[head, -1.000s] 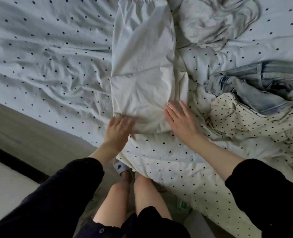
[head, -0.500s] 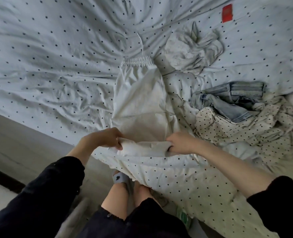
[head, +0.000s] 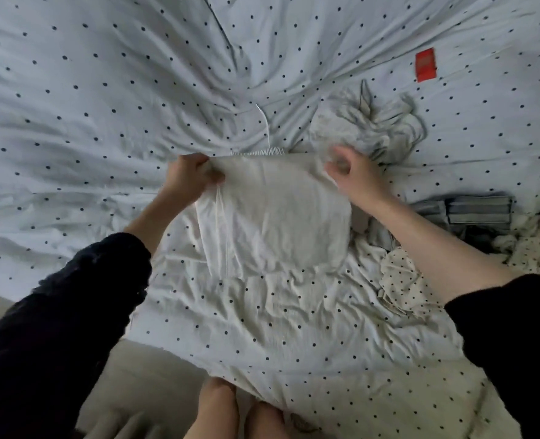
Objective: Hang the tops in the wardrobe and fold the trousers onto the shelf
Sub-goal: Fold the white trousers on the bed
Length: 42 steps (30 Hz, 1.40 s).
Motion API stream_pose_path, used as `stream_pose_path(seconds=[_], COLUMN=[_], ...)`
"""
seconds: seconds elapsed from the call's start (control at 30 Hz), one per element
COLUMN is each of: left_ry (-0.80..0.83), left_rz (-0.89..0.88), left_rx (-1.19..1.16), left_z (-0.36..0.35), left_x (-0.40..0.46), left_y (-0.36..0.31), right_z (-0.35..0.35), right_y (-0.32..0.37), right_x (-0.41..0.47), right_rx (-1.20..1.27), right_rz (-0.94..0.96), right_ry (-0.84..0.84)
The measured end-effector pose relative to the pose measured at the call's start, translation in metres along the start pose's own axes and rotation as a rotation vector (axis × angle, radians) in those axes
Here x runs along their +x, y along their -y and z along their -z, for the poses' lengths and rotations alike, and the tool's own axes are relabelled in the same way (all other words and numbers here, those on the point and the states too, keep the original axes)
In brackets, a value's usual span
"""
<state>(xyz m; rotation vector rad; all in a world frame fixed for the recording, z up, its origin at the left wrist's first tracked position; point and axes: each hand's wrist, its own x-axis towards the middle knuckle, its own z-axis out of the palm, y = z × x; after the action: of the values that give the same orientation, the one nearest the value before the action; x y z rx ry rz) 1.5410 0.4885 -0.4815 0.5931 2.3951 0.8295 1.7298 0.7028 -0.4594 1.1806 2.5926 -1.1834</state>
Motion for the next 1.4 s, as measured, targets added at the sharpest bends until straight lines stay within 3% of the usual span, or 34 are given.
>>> stream_pose_path(seconds=[0.07,0.13,0.23,0.33,0.43,0.57,0.73,0.97,1.1,1.23,1.4], left_ry=[-0.054,0.025,0.16,0.318,0.368,0.363,0.347,0.085,0.175,0.375,0.392], left_rz=[-0.001,-0.026,-0.262,-0.43,-0.382,-0.29,-0.295,-0.579,-0.675,-0.555,-0.396], left_rx=[-0.006,0.088,0.392,0.533,0.623,0.714,0.73,0.723,0.792,0.872,0.929], left_z=[-0.008,-0.022,-0.049,-0.082,-0.108,-0.132,-0.157,-0.141,-0.127,-0.12,-0.135], left_x=[0.031,0.052,0.048,0.017,0.001,0.023,0.034,0.042,0.077,0.106,0.125], left_y=[0.003,0.011,0.025,0.046,0.061,0.074,0.095,0.09,0.074,0.059,0.044], right_z=[-0.016,-0.043,-0.093,-0.13,-0.147,-0.167,-0.191,-0.174,-0.158,-0.148,-0.168], right_y=[-0.002,-0.01,-0.028,-0.041,-0.053,-0.062,-0.081,-0.084,-0.096,-0.1,-0.097], right_x=[0.007,0.005,-0.015,-0.035,-0.038,-0.013,-0.001,-0.014,-0.034,-0.023,0.002], right_rx=[-0.26,-0.502,-0.672,-0.683,-0.695,-0.704,-0.705,-0.696,-0.764,-0.779,-0.817], right_rz=[0.116,0.232,0.303,0.251,0.239,0.166,0.159,0.323,0.407,0.314,0.187], right_ry=[-0.069,-0.062,0.017,0.079,0.097,0.126,0.128,0.113,0.135,0.118,0.173])
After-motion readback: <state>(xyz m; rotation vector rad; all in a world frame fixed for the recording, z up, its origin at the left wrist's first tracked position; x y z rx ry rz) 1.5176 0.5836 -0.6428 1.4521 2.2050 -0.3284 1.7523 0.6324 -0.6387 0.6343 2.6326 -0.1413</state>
